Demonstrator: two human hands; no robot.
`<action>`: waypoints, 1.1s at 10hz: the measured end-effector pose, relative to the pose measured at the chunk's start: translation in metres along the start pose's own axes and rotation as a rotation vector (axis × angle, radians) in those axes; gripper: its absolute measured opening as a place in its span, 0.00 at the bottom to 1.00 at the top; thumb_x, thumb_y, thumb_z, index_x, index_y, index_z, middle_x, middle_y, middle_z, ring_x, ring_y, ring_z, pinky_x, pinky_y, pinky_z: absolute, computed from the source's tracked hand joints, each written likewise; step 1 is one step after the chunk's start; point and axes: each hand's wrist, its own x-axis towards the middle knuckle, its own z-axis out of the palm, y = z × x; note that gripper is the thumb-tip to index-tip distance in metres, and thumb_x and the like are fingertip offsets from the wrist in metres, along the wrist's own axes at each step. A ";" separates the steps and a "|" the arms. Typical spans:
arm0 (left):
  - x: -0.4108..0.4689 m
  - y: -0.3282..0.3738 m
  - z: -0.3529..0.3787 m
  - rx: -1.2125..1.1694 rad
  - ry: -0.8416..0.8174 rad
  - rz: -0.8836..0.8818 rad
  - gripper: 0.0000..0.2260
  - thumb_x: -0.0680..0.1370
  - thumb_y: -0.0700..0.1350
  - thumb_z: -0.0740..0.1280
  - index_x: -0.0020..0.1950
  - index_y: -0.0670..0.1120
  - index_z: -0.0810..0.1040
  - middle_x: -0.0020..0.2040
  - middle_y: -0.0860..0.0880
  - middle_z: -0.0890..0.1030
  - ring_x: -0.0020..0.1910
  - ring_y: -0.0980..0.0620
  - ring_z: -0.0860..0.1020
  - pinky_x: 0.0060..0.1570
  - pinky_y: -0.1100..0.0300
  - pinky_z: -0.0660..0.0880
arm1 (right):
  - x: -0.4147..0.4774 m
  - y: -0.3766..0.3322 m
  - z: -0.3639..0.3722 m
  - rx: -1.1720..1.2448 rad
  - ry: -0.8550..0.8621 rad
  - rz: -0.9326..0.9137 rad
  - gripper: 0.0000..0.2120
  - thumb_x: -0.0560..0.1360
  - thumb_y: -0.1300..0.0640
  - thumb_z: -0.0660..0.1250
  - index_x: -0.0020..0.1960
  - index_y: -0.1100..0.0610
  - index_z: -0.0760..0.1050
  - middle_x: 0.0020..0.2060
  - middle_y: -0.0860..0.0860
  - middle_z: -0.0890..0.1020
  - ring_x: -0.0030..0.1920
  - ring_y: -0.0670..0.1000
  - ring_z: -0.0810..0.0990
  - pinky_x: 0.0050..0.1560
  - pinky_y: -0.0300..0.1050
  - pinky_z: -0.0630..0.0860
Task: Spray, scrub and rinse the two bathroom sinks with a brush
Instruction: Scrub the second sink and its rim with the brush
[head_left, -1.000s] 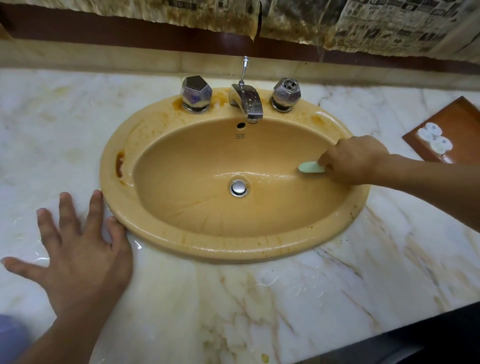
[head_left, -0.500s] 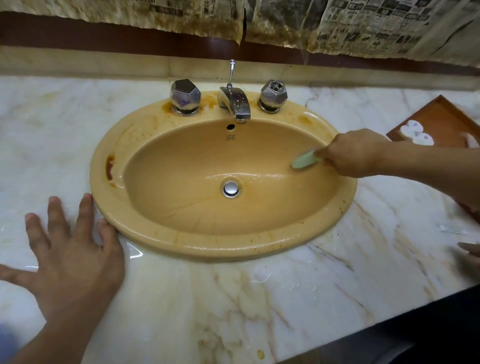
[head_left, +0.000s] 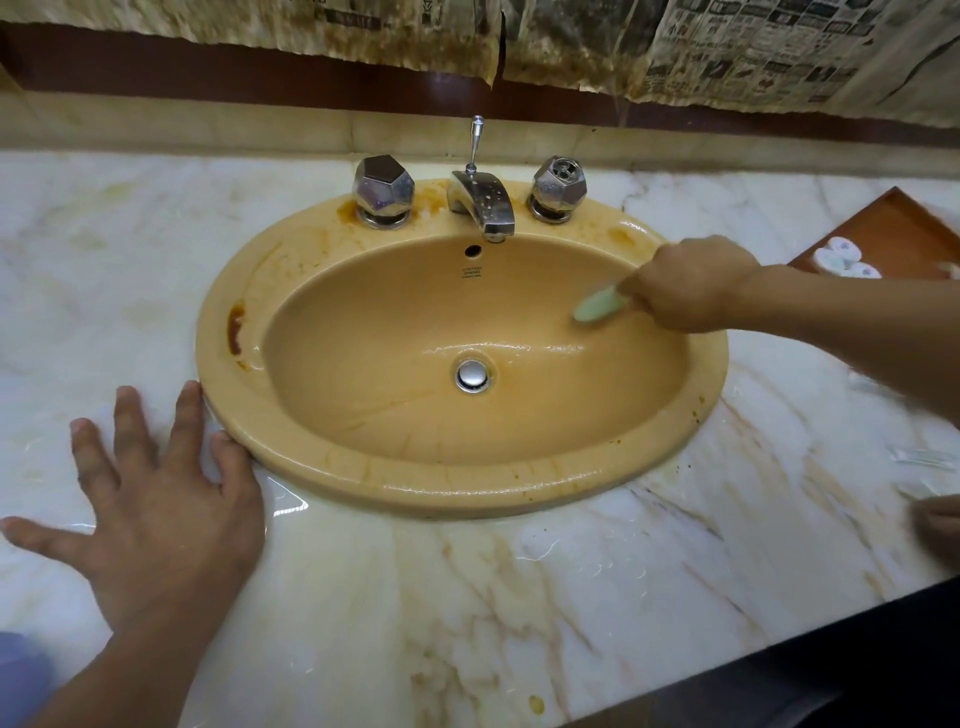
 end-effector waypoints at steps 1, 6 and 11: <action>-0.001 0.004 -0.002 0.046 0.004 0.000 0.27 0.83 0.60 0.45 0.82 0.57 0.58 0.83 0.47 0.53 0.81 0.38 0.49 0.72 0.24 0.55 | 0.011 -0.002 0.003 -0.115 0.178 -0.059 0.22 0.85 0.49 0.55 0.78 0.41 0.63 0.55 0.49 0.82 0.49 0.57 0.83 0.32 0.42 0.67; -0.003 -0.002 -0.003 -0.040 0.008 -0.060 0.24 0.84 0.43 0.57 0.82 0.45 0.61 0.82 0.41 0.53 0.79 0.33 0.51 0.74 0.30 0.54 | 0.010 -0.011 0.009 -0.173 -0.099 -0.130 0.19 0.83 0.48 0.57 0.72 0.41 0.71 0.55 0.48 0.81 0.52 0.55 0.82 0.41 0.45 0.75; 0.005 -0.012 0.011 0.190 -0.013 -0.008 0.26 0.84 0.60 0.42 0.82 0.58 0.57 0.84 0.49 0.54 0.82 0.39 0.48 0.72 0.24 0.55 | 0.031 -0.021 0.016 0.209 -0.100 -0.049 0.15 0.83 0.44 0.58 0.64 0.41 0.79 0.55 0.50 0.82 0.52 0.56 0.80 0.46 0.46 0.75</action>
